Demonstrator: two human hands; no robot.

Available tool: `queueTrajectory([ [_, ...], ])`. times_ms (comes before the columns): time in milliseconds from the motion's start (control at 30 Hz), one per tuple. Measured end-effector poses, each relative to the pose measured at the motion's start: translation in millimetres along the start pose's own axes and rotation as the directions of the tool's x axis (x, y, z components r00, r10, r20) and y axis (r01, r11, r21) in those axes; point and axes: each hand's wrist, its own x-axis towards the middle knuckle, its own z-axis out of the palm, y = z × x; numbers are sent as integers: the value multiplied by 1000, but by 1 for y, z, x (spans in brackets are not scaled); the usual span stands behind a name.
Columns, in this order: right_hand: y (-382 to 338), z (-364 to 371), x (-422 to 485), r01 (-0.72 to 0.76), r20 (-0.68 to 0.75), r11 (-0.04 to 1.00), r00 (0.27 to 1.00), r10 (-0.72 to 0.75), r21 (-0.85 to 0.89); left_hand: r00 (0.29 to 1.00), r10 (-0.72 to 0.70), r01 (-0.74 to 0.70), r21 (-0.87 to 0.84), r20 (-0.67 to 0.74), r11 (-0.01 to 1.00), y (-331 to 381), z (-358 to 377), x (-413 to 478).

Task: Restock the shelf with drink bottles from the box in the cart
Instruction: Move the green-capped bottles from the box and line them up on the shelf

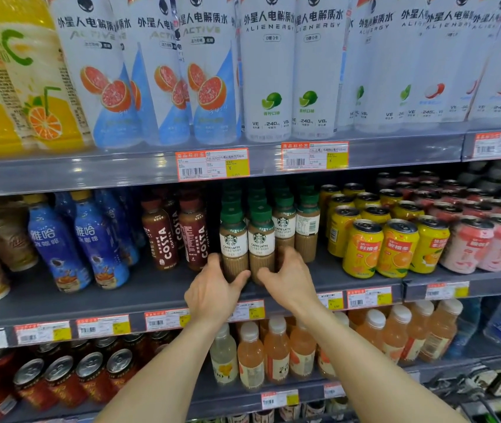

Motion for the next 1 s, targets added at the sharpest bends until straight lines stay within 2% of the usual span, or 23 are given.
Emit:
queueTrajectory([
  [167,-2,-26,18,57,-249,997,968,-44,47,1000,-5,5,2,16,1000,2,-2,-1],
  [367,-24,-53,63,139,-311,989,943,-119,42,998,-55,54,19,25,998,7,-2,-2],
  [433,-35,-57,81,138,-275,990,953,-123,36,998,-62,62,41,9,997,9,-1,-3],
  [567,-52,-62,108,-37,-54,999,998,36,-9,998,-54,56,62,-33,996,11,2,-5],
  [867,-49,-87,108,18,191,997,982,-3,-78,995,-42,51,99,-87,994,15,5,-6],
  [1000,-46,-92,104,24,234,999,972,-13,-47,995,-69,79,143,-72,987,26,6,-7],
])
